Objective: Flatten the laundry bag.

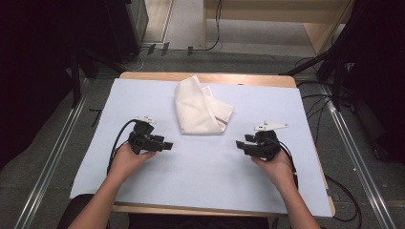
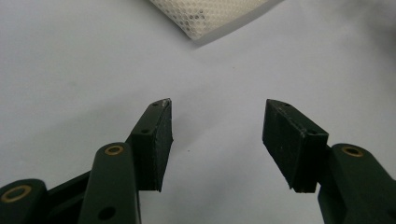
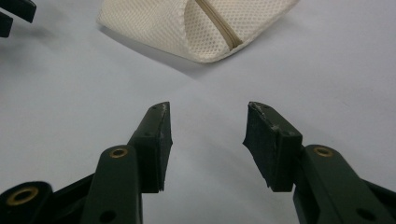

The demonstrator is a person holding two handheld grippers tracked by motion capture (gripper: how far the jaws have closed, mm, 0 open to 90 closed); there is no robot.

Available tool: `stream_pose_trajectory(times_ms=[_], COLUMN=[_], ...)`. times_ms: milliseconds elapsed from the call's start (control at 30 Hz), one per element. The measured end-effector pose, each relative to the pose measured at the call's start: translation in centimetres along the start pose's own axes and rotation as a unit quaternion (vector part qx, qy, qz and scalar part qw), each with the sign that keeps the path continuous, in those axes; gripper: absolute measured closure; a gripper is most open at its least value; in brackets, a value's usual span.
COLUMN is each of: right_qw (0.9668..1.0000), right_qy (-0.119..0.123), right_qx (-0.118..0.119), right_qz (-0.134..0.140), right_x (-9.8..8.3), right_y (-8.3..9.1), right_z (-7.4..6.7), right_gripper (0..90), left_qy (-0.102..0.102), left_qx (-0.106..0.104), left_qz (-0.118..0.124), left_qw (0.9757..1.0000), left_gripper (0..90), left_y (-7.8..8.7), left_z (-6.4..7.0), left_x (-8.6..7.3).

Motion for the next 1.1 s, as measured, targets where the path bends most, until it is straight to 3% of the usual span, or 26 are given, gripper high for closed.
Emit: stream_pose_trajectory(times_ms=[267, 467, 600, 667, 767, 900, 1000, 1100], right_qw=[1.0000, 0.9997, 0.9996, 0.9996, 0.9994, 0.9991, 0.9992, 0.9995], right_qy=[0.002, -0.018, -0.027, -0.027, -0.031, -0.042, -0.040, -0.032], right_qx=[0.010, 0.011, 0.008, 0.006, -0.013, 0.003, 0.006, 0.007], right_qz=[0.001, -0.010, 0.000, 0.006, -0.011, -0.003, 0.001, -0.003], right_x=[0.1, 0.0, 0.3, 0.4, 0.1, 0.4, 1.0, 1.8], right_y=[-0.2, -0.4, 0.0, 0.2, 0.2, 0.5, 0.6, 0.4], right_z=[-0.2, 0.1, 0.4, 0.4, 0.5, 0.3, -0.2, -0.6], right_gripper=[53.0, 50.5, 53.9, 56.5, 58.2, 58.8, 58.7, 57.7], left_qy=[-0.009, -0.002, -0.002, 0.001, 0.007, -0.005, -0.001, -0.009], left_qx=[0.009, 0.010, 0.010, 0.003, -0.008, -0.006, -0.010, -0.027], left_qz=[-0.013, -0.007, -0.006, -0.008, -0.018, -0.019, -0.009, 0.001], left_qw=[0.9998, 0.9999, 0.9999, 1.0000, 0.9998, 0.9998, 0.9999, 0.9996], left_gripper=[42.1, 41.7, 41.5, 40.9, 38.1, 38.0, 38.1, 37.9], left_y=[-0.5, -0.4, -0.4, -0.4, -0.5, -0.5, -0.2, 0.0], left_z=[-0.2, -0.6, -0.6, -0.6, -0.3, 0.0, -0.1, 0.0], left_x=[-0.2, -0.1, -0.1, -0.1, -0.3, -0.2, 0.0, 0.4])
Point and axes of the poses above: each handheld gripper's, and its own axes: y roughly backward along the jaws, x roughly out of its top, z roughly to its right, the point moved 7 cm from there along -y, roughly forward along the jaws, and after that the axes turned 9 degrees about -z, right-handed, at the moved point
